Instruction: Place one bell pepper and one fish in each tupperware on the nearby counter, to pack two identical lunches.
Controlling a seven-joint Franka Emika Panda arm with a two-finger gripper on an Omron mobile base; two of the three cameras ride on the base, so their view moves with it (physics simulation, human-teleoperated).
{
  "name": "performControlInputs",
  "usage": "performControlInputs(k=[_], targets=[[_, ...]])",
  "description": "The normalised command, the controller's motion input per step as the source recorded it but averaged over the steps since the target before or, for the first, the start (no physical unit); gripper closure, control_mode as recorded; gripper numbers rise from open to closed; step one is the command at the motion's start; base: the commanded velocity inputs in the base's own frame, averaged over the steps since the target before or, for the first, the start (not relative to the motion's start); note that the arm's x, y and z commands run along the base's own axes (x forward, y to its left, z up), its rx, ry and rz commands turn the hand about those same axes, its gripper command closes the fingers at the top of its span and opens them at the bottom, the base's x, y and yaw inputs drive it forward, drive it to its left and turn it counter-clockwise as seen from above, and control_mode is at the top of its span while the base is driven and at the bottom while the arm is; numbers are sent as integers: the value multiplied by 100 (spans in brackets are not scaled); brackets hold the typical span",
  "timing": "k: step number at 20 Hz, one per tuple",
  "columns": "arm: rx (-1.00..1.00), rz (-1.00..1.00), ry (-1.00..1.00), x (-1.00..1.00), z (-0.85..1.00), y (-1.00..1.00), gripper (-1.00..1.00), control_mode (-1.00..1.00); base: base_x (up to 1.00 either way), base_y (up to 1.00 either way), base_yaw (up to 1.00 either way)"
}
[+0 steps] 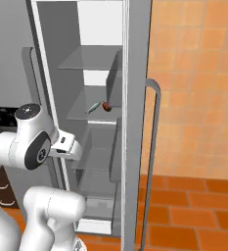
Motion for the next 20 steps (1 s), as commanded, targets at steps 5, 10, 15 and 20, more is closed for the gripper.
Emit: performControlInputs(k=[5,10,15,20], targets=[[0,0,0,0,0,0,-100,100,16,-15,2],[0,0,0,0,0,0,-100,100,25,0,4],[0,0,0,0,0,0,-100,100,44,0,5],[0,0,0,0,0,0,-100,100,55,0,0]])
